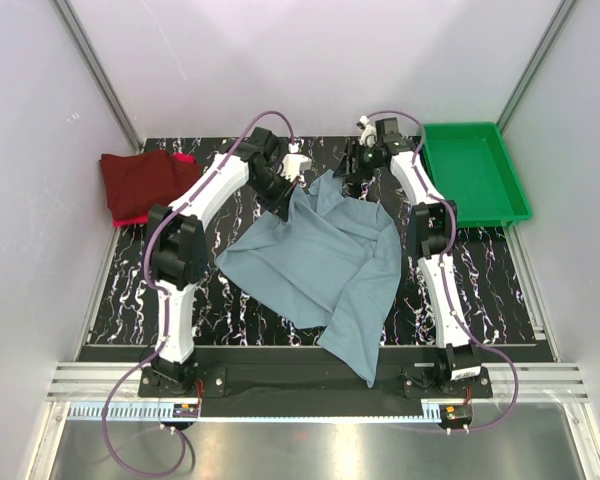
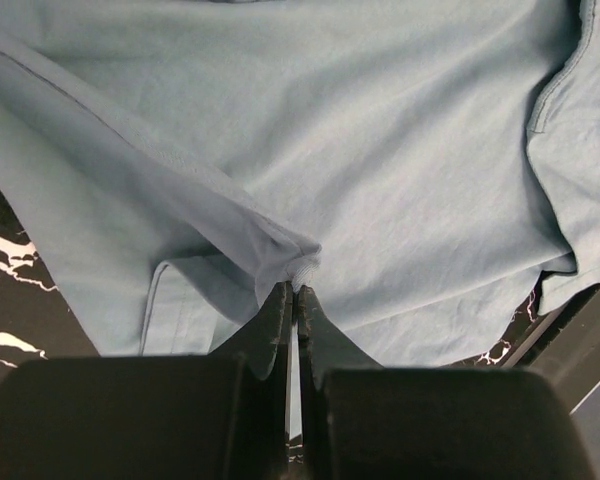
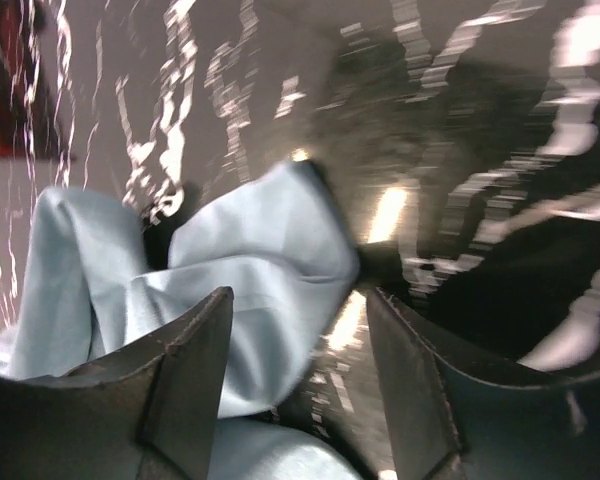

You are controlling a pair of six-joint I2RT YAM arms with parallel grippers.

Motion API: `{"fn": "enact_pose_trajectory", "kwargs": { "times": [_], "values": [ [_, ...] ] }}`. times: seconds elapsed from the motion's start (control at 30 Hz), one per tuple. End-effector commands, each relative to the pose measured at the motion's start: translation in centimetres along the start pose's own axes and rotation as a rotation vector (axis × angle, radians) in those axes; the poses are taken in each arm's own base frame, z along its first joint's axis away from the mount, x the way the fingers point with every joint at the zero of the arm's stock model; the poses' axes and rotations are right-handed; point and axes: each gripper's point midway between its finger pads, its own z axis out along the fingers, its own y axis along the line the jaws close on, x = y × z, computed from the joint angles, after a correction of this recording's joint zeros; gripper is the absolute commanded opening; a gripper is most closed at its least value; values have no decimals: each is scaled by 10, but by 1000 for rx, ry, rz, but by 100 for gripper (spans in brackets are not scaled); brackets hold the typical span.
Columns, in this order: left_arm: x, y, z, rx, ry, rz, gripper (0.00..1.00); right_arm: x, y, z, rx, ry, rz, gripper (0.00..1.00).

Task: Fold and stack the t-shirts
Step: Flatten the tshirt out

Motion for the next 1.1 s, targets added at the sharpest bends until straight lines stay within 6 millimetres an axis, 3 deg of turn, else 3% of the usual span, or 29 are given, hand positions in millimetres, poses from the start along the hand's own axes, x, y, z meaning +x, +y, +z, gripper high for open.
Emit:
{"fn": "enact_pose_trajectory", "kwargs": {
  "times": [0.0,0.07,0.2,0.3,0.33,0.4,0.5,0.53,0.57,0.6,0.63,0.67,0.7,0.77,0.8,0.9,1.0,1.07],
  "values": [
    [-15,0,0,5,-36,1,0,59,13,22,13,176,-29,63],
    [-19,-2,0,16,-50,5,0,73,16,28,28,213,-42,59],
    [-21,-4,0,21,-56,2,0,79,13,34,67,223,-56,46],
    [-20,-4,0,19,-56,0,0,79,2,34,125,216,-65,8],
    [-19,-4,0,19,-56,0,0,76,0,31,158,210,-76,0],
    [-20,-3,-1,13,-57,4,0,67,0,23,167,191,-83,0],
    [-24,10,-11,-30,-78,-3,0,35,5,-4,190,119,-95,0],
    [-31,16,-17,-46,-104,1,0,16,11,-20,194,75,-107,0],
    [-35,21,-23,-59,-121,0,0,0,5,-35,209,33,-102,0],
    [-38,38,-32,-103,-139,-16,0,-12,5,-48,218,1,-106,0],
    [-52,46,-48,-137,-186,2,0,-34,12,-69,231,-55,-130,0],
    [-57,58,-59,-174,-208,10,0,-49,4,-89,252,-97,-128,0],
    [-69,74,-82,-220,-265,21,0,-68,13,-113,265,-149,-168,0],
    [-76,90,-104,-270,-311,34,0,-87,17,-144,287,-207,-200,0],
    [-77,100,-120,-297,-337,34,0,-102,21,-171,304,-257,-216,0],
    [-87,101,-155,-349,-406,75,0,-119,33,-210,308,-323,-239,0],
    [-97,91,-182,-377,-468,108,0,-133,74,-256,277,-406,-290,0],
    [-105,82,-199,-389,-511,122,0,-136,86,-270,270,-428,-332,0]
  ]
}}
